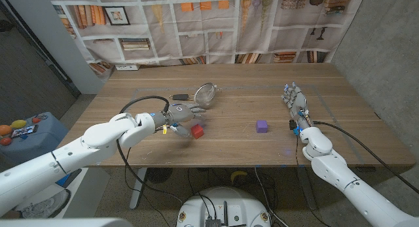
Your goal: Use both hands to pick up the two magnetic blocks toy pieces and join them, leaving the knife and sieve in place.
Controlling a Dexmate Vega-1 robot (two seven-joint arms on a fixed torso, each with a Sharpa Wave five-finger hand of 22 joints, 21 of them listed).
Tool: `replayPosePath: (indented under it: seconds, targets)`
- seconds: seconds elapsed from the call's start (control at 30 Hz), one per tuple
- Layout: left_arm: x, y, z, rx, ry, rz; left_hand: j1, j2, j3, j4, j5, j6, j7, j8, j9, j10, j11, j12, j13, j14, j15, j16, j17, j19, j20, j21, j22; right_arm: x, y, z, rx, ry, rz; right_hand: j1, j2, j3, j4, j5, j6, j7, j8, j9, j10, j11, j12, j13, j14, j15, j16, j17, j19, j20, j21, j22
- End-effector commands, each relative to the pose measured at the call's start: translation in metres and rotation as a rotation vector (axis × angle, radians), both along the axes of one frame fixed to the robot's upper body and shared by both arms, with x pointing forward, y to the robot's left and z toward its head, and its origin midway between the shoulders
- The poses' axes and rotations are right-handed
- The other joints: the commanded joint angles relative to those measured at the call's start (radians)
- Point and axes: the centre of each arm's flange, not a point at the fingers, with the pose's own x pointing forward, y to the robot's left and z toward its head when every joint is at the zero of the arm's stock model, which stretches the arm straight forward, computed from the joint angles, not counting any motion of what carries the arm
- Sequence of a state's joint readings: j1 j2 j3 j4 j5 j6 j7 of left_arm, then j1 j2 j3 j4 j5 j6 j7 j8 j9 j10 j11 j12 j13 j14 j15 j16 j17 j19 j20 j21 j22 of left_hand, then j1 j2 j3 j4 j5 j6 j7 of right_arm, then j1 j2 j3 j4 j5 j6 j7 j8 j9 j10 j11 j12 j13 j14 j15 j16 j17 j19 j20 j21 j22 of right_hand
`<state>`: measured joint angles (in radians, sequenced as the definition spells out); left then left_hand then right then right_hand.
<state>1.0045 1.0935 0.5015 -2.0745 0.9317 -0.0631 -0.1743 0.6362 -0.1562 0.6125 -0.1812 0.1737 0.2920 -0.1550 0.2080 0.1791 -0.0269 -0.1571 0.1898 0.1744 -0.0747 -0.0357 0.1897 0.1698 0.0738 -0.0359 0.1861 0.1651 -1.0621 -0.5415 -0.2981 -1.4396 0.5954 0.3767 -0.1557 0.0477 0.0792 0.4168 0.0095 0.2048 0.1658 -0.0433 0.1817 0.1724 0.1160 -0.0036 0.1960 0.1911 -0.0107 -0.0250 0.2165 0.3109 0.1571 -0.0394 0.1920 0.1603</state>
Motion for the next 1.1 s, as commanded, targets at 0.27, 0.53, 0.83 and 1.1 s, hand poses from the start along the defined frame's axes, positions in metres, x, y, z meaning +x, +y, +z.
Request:
replayPosePath:
  seconds: [0.27, 0.53, 0.83, 1.1]
  targets:
    - [0.0056, -0.0045, -0.0106, -0.021, -0.020, -0.010, 0.030, -0.001, -0.008, -0.003, 0.000, 0.028, 0.013, 0.017, 0.004, 0.020, 0.000, 0.009, 0.004, 0.026, -0.023, 0.004, 0.002, 0.025, -0.016, 0.012, 0.005, -0.0012, -0.0013, -0.0017, 0.010, 0.001, -0.008, -0.003, 0.041, -0.008, 0.000, 0.002, 0.004, -0.007, 0.005, 0.003, 0.000, -0.006, 0.000, -0.001, -0.004, -0.005, 0.006, 0.002, 0.013, -0.018, -0.001, 0.005]
    - [0.0071, -0.0058, -0.0136, -0.026, -0.039, -0.005, 0.059, -0.002, -0.016, -0.003, 0.000, 0.063, 0.027, 0.032, 0.005, 0.059, -0.008, 0.016, 0.005, 0.063, -0.032, 0.006, 0.003, 0.053, -0.007, 0.016, 0.005, -0.0008, -0.0023, -0.0028, 0.014, 0.001, -0.005, -0.003, 0.044, -0.009, 0.001, 0.003, 0.005, -0.008, 0.006, 0.003, 0.001, -0.006, 0.001, -0.001, -0.003, -0.006, 0.007, 0.001, 0.015, -0.017, -0.001, 0.005]
    - [0.0093, -0.0060, -0.0133, -0.035, -0.065, -0.021, 0.097, -0.001, -0.029, -0.002, -0.001, 0.144, 0.030, 0.063, 0.008, 0.094, -0.019, 0.017, 0.005, 0.103, -0.049, 0.006, 0.003, 0.087, -0.010, 0.019, 0.007, 0.0002, -0.0024, -0.0031, 0.017, -0.003, -0.001, -0.003, 0.046, -0.010, 0.001, 0.003, 0.007, -0.008, 0.006, 0.003, 0.003, -0.008, 0.001, 0.000, -0.002, -0.007, 0.008, 0.001, 0.017, -0.017, -0.001, 0.005]
    - [0.0122, -0.0078, -0.0126, -0.047, -0.071, -0.043, 0.127, 0.001, -0.043, 0.000, -0.001, 0.219, 0.032, 0.093, 0.012, 0.127, -0.024, 0.017, 0.005, 0.129, -0.061, 0.003, 0.003, 0.106, -0.015, 0.017, 0.007, 0.0015, -0.0024, -0.0026, 0.019, -0.002, -0.003, -0.003, 0.048, -0.010, 0.002, 0.003, 0.008, -0.009, 0.006, 0.003, 0.002, -0.009, 0.001, 0.000, -0.003, -0.007, 0.008, 0.001, 0.021, -0.015, -0.001, 0.005]
